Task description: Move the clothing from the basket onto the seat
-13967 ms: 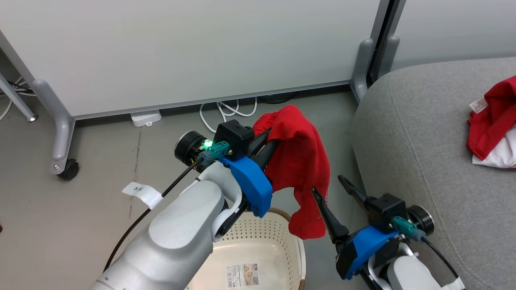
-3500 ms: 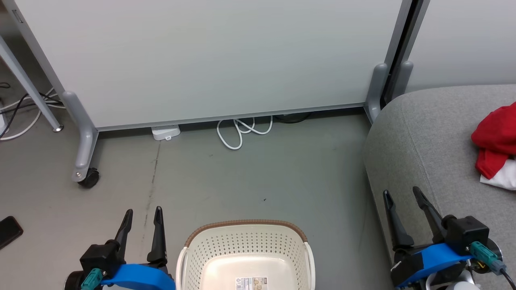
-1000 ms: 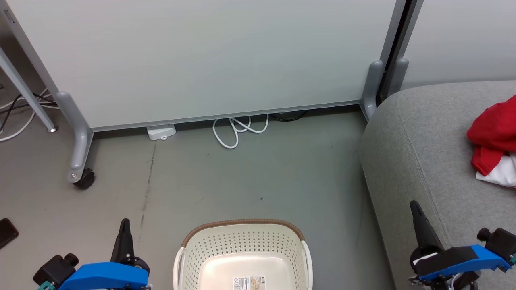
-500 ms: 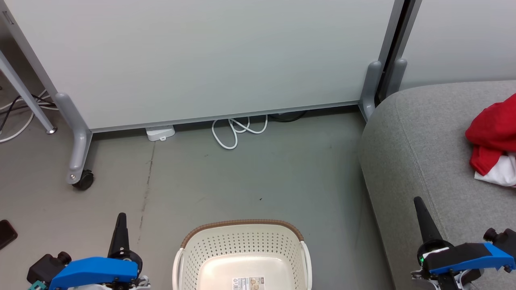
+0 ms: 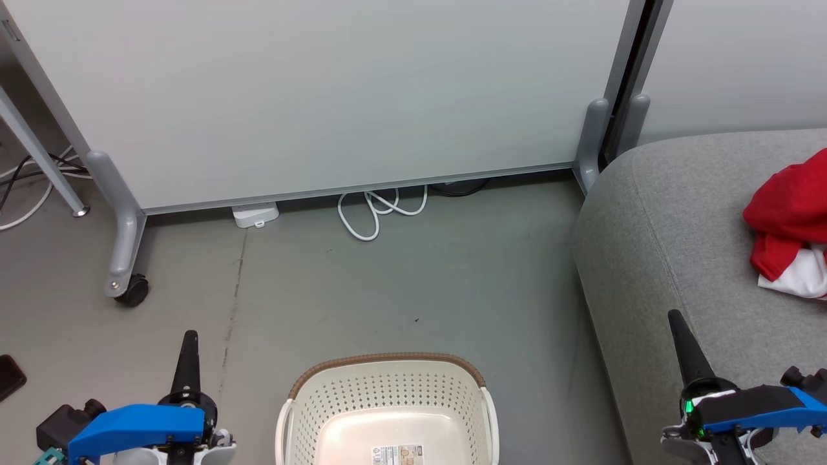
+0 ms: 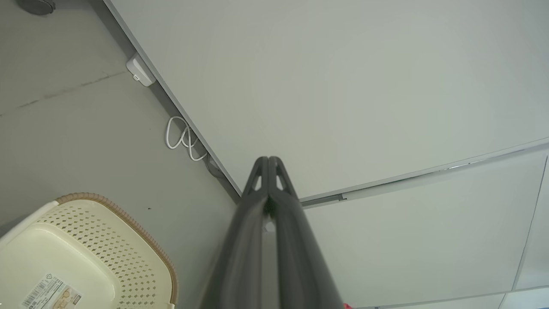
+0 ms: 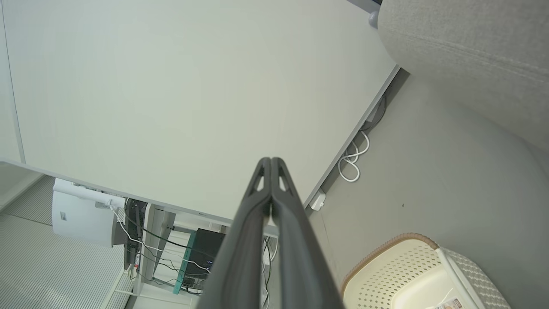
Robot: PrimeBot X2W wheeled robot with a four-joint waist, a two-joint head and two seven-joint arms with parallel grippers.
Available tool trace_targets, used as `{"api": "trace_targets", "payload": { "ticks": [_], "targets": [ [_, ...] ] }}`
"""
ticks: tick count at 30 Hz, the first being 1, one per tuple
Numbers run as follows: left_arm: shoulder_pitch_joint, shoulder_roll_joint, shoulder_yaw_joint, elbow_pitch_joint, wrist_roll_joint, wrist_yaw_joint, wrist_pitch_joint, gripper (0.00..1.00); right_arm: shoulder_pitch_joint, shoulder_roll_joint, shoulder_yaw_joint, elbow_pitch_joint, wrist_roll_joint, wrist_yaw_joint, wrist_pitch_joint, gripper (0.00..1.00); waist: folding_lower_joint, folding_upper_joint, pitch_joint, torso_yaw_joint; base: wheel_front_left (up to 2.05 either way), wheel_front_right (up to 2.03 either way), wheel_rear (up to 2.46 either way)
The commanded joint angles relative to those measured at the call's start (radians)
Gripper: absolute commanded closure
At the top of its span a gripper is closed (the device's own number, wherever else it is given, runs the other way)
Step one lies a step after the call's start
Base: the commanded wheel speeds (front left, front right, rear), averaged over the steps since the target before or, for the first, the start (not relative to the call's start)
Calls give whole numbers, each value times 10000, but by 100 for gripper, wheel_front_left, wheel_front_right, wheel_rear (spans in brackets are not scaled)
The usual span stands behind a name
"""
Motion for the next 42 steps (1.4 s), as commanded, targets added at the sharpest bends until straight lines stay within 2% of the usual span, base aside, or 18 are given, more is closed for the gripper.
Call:
{"api": "trace_targets", "payload": {
  "ticks": [1, 42],
  "targets": [
    [-229, 19, 66, -128, -226, -21, 81, 100, -208, -5, -41, -101, 237, 5, 64, 100, -1, 0, -2, -3, 0, 0, 0],
    [-456, 19, 419, -612, -3351, -33, 931, 100, -363, -2, -318, -109, 3572, 7, 619, 100, -1, 0, -68, -114, 0, 0, 0]
  ]
}}
